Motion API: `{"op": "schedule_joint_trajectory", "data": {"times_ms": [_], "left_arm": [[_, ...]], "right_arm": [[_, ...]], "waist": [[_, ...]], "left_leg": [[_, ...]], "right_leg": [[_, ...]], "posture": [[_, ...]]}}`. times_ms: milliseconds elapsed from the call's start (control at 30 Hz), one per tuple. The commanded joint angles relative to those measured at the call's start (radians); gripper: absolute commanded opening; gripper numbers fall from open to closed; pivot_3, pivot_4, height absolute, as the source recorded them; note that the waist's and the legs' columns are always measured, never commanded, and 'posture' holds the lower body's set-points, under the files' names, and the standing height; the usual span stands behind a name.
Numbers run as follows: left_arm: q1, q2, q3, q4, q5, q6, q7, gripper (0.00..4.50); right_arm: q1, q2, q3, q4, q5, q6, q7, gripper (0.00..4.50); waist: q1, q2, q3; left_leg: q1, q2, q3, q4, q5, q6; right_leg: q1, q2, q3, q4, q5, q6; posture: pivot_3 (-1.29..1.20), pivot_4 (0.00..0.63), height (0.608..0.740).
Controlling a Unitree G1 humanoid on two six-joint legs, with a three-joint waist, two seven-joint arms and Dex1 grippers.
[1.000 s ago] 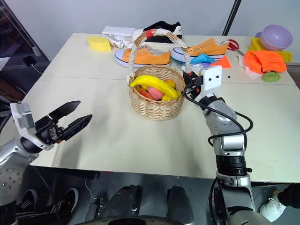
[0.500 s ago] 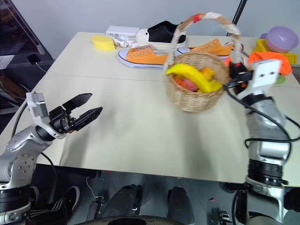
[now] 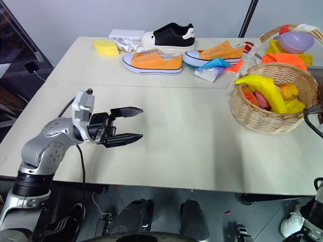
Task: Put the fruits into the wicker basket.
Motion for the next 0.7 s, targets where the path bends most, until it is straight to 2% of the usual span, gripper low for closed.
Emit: {"op": "schedule_joint_trajectory", "data": {"times_ms": [33, 267, 333, 400, 567, 700], "left_arm": [[-0.005, -0.003, 0.005, 0.007, 0.039, -0.046, 0.000, 4.50], [0.020, -0.020, 0.017, -0.012, 0.064, -0.065, 0.035, 4.50], [0.028, -0.022, 0.032, -0.019, 0.054, -0.058, 0.052, 4.50], [0.034, -0.022, 0.037, -0.023, 0.055, -0.058, 0.061, 4.50], [0.046, -0.027, 0.040, -0.030, 0.051, -0.055, 0.076, 4.50], [0.050, -0.028, 0.047, -0.016, 0.054, -0.062, 0.082, 4.50]], "right_arm": [[0.001, 0.014, -0.012, -0.025, 0.002, -0.042, -0.025, 0.00], [0.001, 0.034, 0.012, 0.017, -0.004, -0.057, -0.044, 0.00], [-0.012, 0.035, 0.007, 0.038, -0.008, -0.055, -0.067, 1.03], [-0.016, 0.029, 0.013, 0.046, -0.003, -0.065, -0.056, 1.87], [-0.010, 0.044, 0.012, 0.036, 0.029, -0.039, -0.061, 4.42], [0.054, 0.115, 0.001, -0.073, 0.070, 0.026, -0.119, 4.48]], "waist": [[0.001, 0.000, 0.000], [0.006, 0.000, 0.000], [0.005, 0.000, 0.000], [0.004, 0.000, 0.000], [0.006, 0.000, 0.000], [0.007, 0.000, 0.000]], "left_leg": [[0.000, 0.000, 0.000, 0.000, 0.000, 0.000], [0.000, 0.000, 0.000, 0.000, 0.000, 0.000], [0.000, 0.000, 0.000, 0.000, 0.000, 0.000], [0.000, 0.000, 0.000, 0.000, 0.000, 0.000], [0.000, 0.000, 0.000, 0.000, 0.000, 0.000], [0.000, 0.000, -0.001, 0.000, 0.000, 0.000]], "right_leg": [[0.000, 0.000, 0.000, 0.000, 0.000, 0.000], [0.000, -0.001, 0.000, 0.000, 0.000, 0.000], [0.000, -0.001, 0.000, 0.000, 0.000, 0.000], [0.000, -0.001, 0.000, 0.000, 0.000, 0.000], [0.000, -0.001, 0.000, 0.000, 0.000, 0.000], [0.001, -0.001, 0.000, 0.000, 0.000, 0.000]], "posture": [[0.00, 0.150, 0.740], [0.00, 0.150, 0.740], [0.00, 0.150, 0.740], [0.00, 0.150, 0.740], [0.00, 0.150, 0.740], [0.00, 0.150, 0.740]]}}
